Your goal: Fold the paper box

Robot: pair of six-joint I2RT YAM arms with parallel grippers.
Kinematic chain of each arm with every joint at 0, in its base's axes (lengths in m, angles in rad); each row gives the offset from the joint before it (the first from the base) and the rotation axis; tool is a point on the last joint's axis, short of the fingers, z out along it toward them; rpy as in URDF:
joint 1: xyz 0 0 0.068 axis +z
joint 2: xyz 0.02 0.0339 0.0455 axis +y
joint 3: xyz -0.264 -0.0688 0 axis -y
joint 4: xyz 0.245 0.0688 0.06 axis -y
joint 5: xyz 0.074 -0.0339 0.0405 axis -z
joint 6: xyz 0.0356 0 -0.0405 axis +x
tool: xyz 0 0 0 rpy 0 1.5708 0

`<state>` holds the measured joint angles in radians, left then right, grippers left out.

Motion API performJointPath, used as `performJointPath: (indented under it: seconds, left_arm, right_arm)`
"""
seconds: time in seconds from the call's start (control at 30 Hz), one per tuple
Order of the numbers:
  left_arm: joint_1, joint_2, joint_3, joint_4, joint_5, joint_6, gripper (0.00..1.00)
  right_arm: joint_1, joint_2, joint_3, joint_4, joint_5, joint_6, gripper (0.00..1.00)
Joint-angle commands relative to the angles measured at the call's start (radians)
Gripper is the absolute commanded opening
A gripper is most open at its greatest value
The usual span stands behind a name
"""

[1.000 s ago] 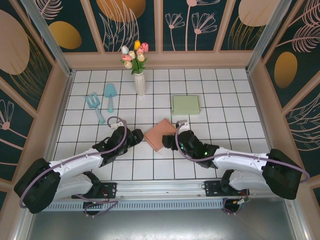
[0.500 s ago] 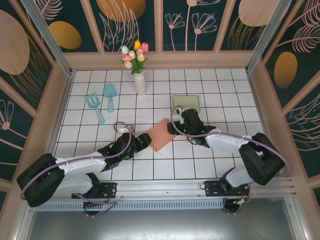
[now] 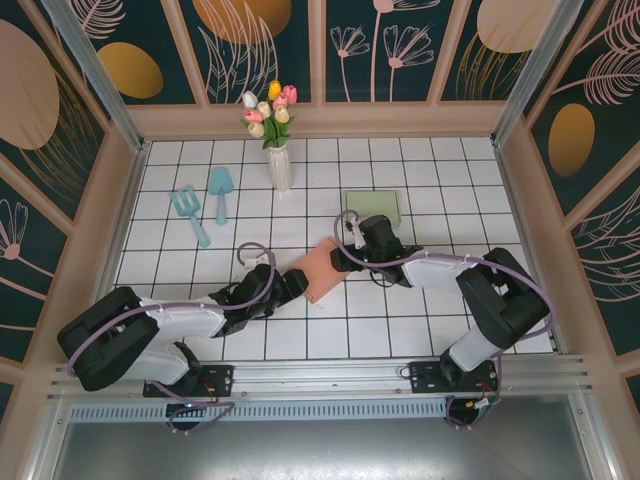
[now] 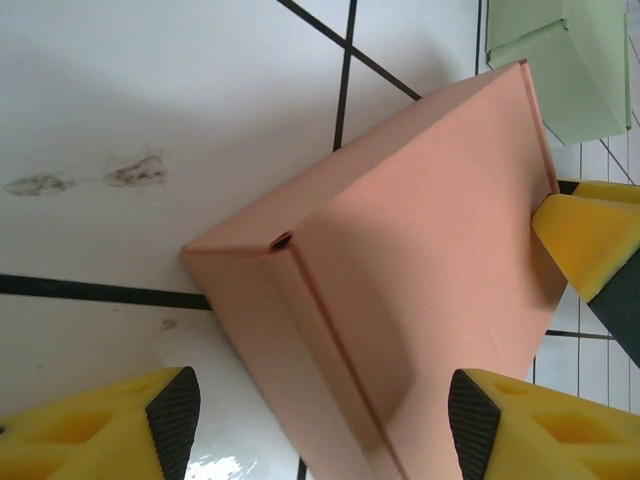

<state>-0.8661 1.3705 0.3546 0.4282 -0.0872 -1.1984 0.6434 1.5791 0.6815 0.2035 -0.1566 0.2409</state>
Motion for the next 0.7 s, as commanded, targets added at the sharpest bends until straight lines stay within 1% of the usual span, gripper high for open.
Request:
performJointPath:
  seconds: [0.0, 0.07, 0.1, 0.17, 0.23, 0.43, 0.53, 0.67]
  left_arm:
    - [-0.006, 0.029, 0.060, 0.043, -0.002, -0.002, 0.69]
    - [-0.005, 0.050, 0.088, 0.043, 0.003, -0.002, 0.70]
    - [-0.004, 0.060, 0.106, 0.037, 0.005, 0.000, 0.70]
    - [0.000, 0.077, 0.159, 0.000, 0.004, 0.015, 0.70]
    - [0.016, 0.086, 0.211, -0.044, 0.004, 0.033, 0.71]
    - [0.130, 0.129, 0.316, -0.081, 0.071, 0.099, 0.72]
    - [0.171, 0.161, 0.374, -0.095, 0.079, 0.150, 0.72]
    - [0.223, 0.230, 0.461, -0.132, 0.064, 0.190, 0.72]
  right_arm:
    - [-0.004, 0.019, 0.019, 0.020, -0.078, -0.006, 0.63]
    - [-0.004, 0.014, 0.017, 0.031, -0.107, 0.019, 0.59]
    - [-0.004, 0.009, 0.014, 0.036, -0.113, 0.034, 0.59]
    - [-0.003, 0.001, 0.013, 0.045, -0.130, 0.066, 0.55]
    - [-0.001, -0.009, 0.014, 0.052, -0.145, 0.087, 0.53]
    - [0.004, -0.037, 0.025, 0.106, -0.143, 0.164, 0.51]
    - [0.007, -0.026, 0.049, 0.127, -0.097, 0.203, 0.52]
    - [0.008, 0.019, 0.085, 0.180, -0.082, 0.254, 0.52]
